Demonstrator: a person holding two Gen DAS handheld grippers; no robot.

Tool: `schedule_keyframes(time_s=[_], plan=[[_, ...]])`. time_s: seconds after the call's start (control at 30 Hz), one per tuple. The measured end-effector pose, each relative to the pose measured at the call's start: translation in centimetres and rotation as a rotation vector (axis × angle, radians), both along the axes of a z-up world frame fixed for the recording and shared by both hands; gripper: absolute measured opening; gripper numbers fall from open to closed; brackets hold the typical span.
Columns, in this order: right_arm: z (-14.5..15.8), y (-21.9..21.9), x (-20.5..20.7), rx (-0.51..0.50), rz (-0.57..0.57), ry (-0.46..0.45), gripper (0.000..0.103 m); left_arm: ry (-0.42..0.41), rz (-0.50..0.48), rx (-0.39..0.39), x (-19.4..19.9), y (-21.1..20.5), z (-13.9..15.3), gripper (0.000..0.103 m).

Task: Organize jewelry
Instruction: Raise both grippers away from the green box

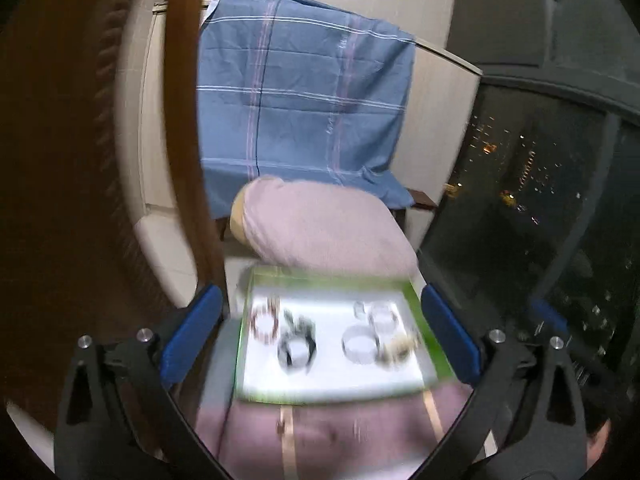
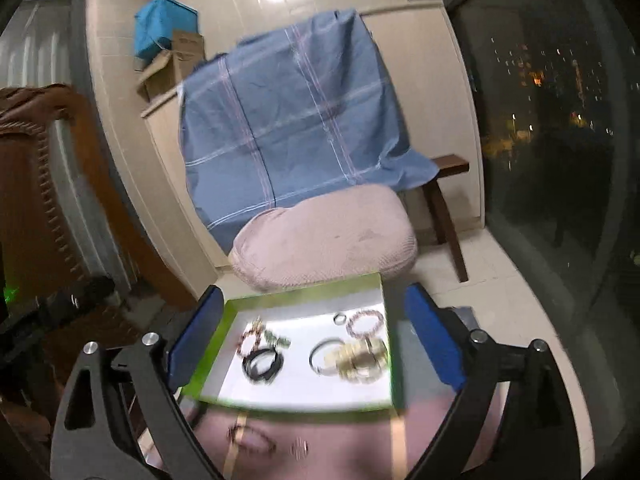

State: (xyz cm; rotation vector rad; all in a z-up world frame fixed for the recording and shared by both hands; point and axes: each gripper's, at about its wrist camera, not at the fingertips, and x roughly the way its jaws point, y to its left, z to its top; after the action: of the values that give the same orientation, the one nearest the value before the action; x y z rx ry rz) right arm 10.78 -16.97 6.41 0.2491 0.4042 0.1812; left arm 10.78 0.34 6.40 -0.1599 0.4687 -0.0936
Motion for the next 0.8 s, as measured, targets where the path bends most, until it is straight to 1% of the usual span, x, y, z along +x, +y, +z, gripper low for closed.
schedule_keyframes(time_s=[0.03, 0.1, 0.17, 0.23, 0.3, 0.33, 0.4, 0.43, 0.53, 0.63, 0.8], plan=[[0.0, 0.2, -1.5, -0.020, 0.006, -0.013, 0.091, 0.004, 0.010, 0.036, -2.3, -0.2, -1.3, 0.099], [-0.5, 1.1, -5.8, -0.098, 0.007, -0.050, 0.091, 0.028, 0.055, 0.092, -6.2, -0.5, -3.9, 0.099], [-1.3, 1.9, -9.0, -0.139, 0.022, -0.060, 0.094, 0.072, 0.053, 0.101, -8.8, -0.7, -5.8, 0.099], [-2.4, 2.6, -11.7, -0.167, 0.032, -0.046, 0.095, 0.081, 0.036, 0.101, -11.4, -1.3, -6.8, 0.099], [-4.1, 3.4, -13.9, -0.185, 0.058, 0.000, 0.095, 0.071, 0.024, 0.134, -12.8, -2.1, -7.2, 0.099], [-4.8, 3.9, -14.3, -0.191, 0.068, 0.023, 0.095, 0.067, 0.023, 0.163, -13.6, -2.7, -7.4, 0.099], [-5.9, 4.6, -14.8, -0.199, 0.089, 0.069, 0.095, 0.070, 0.017, 0.184, -14.4, -3.5, -7.6, 0.098], [-6.1, 4.7, -14.9, -0.193, 0.096, 0.077, 0.095, 0.079, 0.032, 0.189, -14.3, -3.6, -7.8, 0.098], [-5.9, 4.8, -14.9, -0.212, 0.094, 0.077, 0.095, 0.114, 0.017, 0.164, -13.7, -3.3, -8.1, 0.098], [-6.1, 4.3, -15.1, -0.204, 0.084, 0.085, 0.095, 0.113, 0.023, 0.172, -14.4, -3.3, -8.5, 0.098], [-6.2, 3.6, -15.2, -0.192, 0.072, 0.087, 0.095, 0.136, 0.017, 0.177, -14.2, -3.4, -9.2, 0.098]])
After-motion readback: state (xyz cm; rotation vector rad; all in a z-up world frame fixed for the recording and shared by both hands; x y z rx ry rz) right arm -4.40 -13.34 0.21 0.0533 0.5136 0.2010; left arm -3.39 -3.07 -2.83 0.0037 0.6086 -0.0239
